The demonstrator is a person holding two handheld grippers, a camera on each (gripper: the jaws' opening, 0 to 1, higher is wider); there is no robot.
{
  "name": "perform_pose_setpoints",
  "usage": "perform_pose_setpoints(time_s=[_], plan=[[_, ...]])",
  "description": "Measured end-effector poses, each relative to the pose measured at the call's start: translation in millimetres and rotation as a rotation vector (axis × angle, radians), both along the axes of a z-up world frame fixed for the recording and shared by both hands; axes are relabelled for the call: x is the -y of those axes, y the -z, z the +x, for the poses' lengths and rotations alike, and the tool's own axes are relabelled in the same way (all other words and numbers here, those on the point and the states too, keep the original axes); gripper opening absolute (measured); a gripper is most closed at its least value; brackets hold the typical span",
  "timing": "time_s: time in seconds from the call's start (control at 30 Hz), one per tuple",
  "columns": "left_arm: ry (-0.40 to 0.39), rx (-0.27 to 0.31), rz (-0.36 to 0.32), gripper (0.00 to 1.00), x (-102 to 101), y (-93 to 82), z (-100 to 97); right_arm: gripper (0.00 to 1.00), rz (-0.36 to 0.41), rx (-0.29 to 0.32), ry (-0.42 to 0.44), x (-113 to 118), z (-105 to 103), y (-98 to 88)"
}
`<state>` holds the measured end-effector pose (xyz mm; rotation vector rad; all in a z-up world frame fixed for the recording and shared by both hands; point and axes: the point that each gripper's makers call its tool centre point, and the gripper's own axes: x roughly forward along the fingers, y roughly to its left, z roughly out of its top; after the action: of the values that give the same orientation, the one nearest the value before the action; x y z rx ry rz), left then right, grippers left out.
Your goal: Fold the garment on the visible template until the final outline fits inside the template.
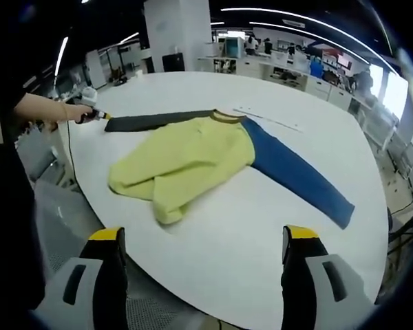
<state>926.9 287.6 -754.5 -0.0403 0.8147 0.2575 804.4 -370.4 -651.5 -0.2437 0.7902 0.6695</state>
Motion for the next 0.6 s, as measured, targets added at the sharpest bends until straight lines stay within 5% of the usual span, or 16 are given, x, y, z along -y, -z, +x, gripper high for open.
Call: perform_pose_setpoints(time_s=[0.6], plan=[[-0.010, -0.043, -0.007, 0.00, -4, 17.7, 1.5, 0.94, -0.002, -0.022, -0.008, -4, 5, 9.7]])
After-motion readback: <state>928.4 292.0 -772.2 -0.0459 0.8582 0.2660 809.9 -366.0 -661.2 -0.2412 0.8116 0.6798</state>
